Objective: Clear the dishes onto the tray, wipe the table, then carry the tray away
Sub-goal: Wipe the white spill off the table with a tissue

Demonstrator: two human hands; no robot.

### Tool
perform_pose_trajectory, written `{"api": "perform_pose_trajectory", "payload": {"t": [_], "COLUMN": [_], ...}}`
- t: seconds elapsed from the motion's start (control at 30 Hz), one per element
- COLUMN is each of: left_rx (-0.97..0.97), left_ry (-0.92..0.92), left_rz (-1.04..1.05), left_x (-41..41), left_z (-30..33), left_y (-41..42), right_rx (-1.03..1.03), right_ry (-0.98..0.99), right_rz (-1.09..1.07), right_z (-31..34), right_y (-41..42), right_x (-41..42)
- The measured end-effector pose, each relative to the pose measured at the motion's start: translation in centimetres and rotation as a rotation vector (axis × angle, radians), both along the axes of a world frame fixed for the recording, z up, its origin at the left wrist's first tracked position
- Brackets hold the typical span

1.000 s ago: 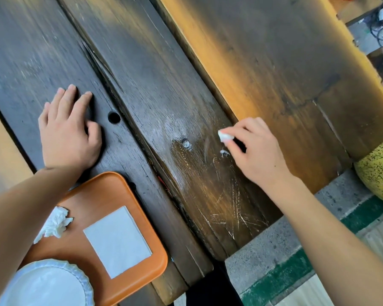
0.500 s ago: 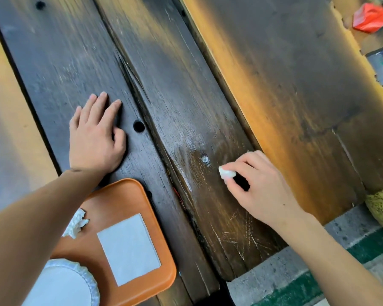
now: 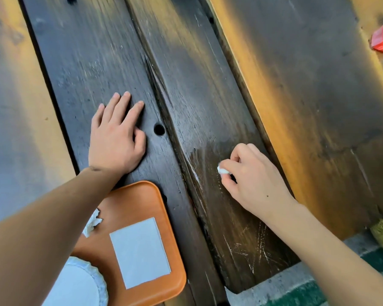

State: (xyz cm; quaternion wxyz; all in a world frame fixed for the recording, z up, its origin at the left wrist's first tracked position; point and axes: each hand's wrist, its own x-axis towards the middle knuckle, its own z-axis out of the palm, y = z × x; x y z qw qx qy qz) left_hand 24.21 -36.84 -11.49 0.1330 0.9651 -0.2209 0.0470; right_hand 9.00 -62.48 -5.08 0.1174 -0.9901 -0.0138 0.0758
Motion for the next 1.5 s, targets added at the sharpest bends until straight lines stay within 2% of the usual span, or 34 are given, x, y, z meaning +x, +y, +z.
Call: {"api": "perform_pose_trajectory", "payload": {"t": [0.17, 0.37, 0.57, 0.67, 0.77, 1.03, 1.33, 1.4, 1.5], "left_rx": [-0.001, -0.004, 0.000, 0.004, 0.000, -0.004, 0.000, 0.003, 0.001], "left_ry": [-0.009, -0.013, -0.011, -0.007, -0.006, -0.004, 0.002, 0.002, 0.003], "left_rz": [-0.002, -0.002, -0.006, -0.004, 0.001, 0.004, 0.005, 0.005, 0.004], "left_x": [0.0, 0.1, 0.1, 0.1, 0.1, 0.0, 0.1, 0.1, 0.1], "left_z": [-0.1, 0.0, 0.0, 0.0, 0.0, 0.0, 0.0, 0.0, 0.0], "left_y": [0.1, 0.2, 0.2, 0.2, 0.2, 0.1, 0.1, 0.1, 0.2], "right_rx": [-0.034, 0.043, 0.361, 0.460, 0.489, 0.306, 0.221, 0.236, 0.285], "right_ry": [0.027, 0.128, 0.000, -0.020, -0.044, -0.092, 0.181, 0.208, 0.138], "right_rz": [0.001, -0.043, -0.379, -0.443, -0.398, -0.209, 0.094, 0.093, -0.039], "right_z": [0.1, 0.6, 1.6, 1.0, 0.0, -2.0, 0.2, 0.6, 0.5], "right_y": [0.3, -0.1, -2.1, -1.7, -0.9, -1.4, -2.5, -3.1, -3.8], "right_x": [0.7, 0.9, 0.6, 0.6, 0.7, 1.4, -2.2, -2.8, -2.2]}}
